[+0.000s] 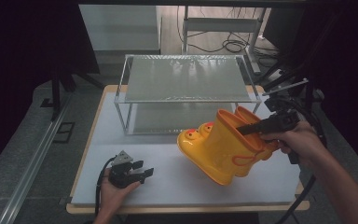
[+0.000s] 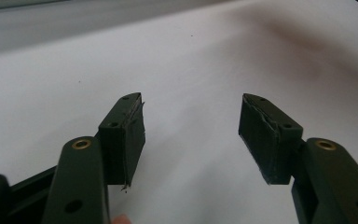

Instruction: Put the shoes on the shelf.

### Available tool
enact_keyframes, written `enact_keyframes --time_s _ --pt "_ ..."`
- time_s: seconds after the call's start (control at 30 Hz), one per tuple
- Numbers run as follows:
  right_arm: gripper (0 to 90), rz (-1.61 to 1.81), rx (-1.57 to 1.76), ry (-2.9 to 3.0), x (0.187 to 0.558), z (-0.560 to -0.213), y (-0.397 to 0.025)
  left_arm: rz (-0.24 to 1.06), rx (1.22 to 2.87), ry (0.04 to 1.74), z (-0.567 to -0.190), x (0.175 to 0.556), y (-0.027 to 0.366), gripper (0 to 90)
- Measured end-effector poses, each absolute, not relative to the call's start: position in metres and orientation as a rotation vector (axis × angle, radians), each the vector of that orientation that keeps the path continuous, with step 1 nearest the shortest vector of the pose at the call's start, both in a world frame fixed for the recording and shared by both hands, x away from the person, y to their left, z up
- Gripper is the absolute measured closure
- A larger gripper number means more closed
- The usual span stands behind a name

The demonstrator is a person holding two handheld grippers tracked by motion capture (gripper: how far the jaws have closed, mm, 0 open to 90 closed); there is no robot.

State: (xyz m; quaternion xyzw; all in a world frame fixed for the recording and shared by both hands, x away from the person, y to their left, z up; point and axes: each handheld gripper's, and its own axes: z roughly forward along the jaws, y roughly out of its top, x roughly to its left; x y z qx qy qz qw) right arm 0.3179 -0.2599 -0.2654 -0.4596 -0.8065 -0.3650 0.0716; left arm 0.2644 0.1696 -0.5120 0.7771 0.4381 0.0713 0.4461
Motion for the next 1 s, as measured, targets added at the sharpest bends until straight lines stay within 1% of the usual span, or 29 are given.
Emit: enact_keyframes --time_s 0.1,0.23,0.27,0.4,0.5,0.53,0.73,0.83,0.87,0.9,1.0 --pt "82.5 -1.124 -1.371 -2.428 0.315 -0.255 -0.262 0.177 1.929 1.087 -0.512 0.264 0.169 40.7" --pt "82.5 -1.212 -1.345 -2.422 0.309 -0.229 -0.268 0.178 1.932 1.091 -0.513 0.265 0.169 40.7" --pt "82.5 -1.212 -1.345 -2.422 0.309 -0.229 -0.268 0.178 1.932 1.091 -0.513 0.265 0.169 40.7" --pt "82.5 -1.316 -1.318 -2.405 0.31 -0.2 -0.274 0.176 1.933 1.089 -0.513 0.265 0.169 40.6" --pt "82.5 -1.334 -1.32 -2.404 0.312 -0.191 -0.275 0.175 1.932 1.089 -0.513 0.265 0.169 40.6" --pt "82.5 -1.345 -1.321 -2.407 0.317 -0.183 -0.275 0.176 1.934 1.087 -0.513 0.265 0.168 40.6" --pt "82.5 -1.377 -1.336 -2.41 0.334 -0.169 -0.273 0.175 1.933 1.087 -0.514 0.266 0.168 40.6" --pt "82.5 -1.406 -1.366 -2.386 0.353 -0.159 -0.273 0.171 1.937 1.087 -0.514 0.267 0.169 40.6" --pt "82.5 -1.406 -1.366 -2.386 0.353 -0.159 -0.273 0.171 1.937 1.087 -0.514 0.267 0.169 40.6" --pt "82.5 -1.412 -1.386 -2.375 0.365 -0.155 -0.272 0.169 1.935 1.09 -0.514 0.267 0.169 40.6" --pt "82.5 -1.417 -1.409 -2.373 0.383 -0.15 -0.268 0.172 1.932 1.09 -0.514 0.267 0.17 40.6"
